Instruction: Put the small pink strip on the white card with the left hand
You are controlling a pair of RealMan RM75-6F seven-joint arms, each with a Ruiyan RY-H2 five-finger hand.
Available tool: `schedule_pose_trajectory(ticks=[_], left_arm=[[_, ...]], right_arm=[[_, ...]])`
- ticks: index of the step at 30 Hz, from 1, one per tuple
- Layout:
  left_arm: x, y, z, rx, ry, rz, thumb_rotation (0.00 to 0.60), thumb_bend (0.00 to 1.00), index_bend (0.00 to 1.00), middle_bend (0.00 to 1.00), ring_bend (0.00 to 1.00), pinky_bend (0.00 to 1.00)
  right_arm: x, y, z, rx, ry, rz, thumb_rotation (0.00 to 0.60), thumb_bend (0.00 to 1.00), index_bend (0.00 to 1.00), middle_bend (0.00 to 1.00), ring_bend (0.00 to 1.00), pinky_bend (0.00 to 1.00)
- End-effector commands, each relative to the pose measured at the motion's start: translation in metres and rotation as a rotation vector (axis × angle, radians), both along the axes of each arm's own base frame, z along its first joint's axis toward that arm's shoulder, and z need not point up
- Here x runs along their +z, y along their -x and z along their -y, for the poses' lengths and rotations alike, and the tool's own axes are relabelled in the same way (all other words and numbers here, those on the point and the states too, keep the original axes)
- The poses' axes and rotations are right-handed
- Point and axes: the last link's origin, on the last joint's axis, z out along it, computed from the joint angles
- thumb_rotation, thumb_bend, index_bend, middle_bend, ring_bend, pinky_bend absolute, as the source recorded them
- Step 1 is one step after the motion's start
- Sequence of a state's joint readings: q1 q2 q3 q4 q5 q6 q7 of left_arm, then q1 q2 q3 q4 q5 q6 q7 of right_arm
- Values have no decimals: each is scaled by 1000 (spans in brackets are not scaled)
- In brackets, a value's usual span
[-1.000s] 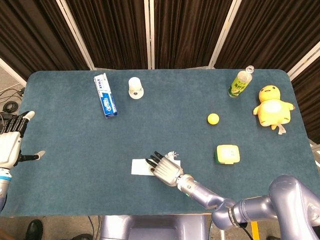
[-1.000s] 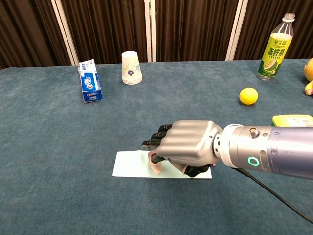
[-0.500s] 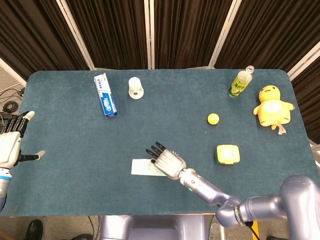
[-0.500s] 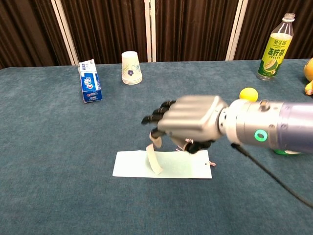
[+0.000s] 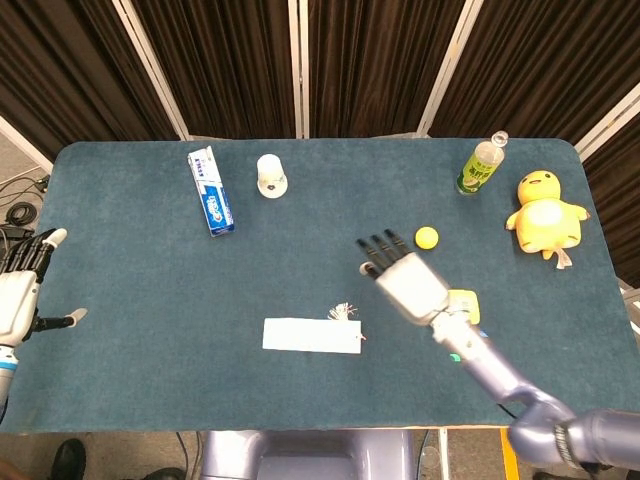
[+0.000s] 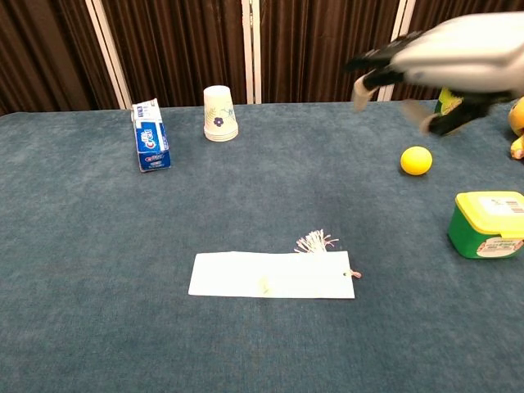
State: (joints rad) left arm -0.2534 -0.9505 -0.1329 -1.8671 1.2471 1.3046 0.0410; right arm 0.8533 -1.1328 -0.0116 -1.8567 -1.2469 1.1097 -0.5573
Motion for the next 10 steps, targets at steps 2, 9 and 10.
schedule_pose_trajectory(ticks=[2,9,10], left_arm=[[3,6,8,10,-6,-6,600,0,0,0,0,0],[5,16,28,24,-5,-12,600,0,0,0,0,0],[5,17,30,24,-5,-12,600,0,0,0,0,0]], right_arm=[[45,47,-21,-119,84,112,600,137,56,0,0,0],[87,110,-66,-270,192,313,600,0,3,0,0,0],[89,116,-72,-286,206,327,600,0,3,0,0,0]])
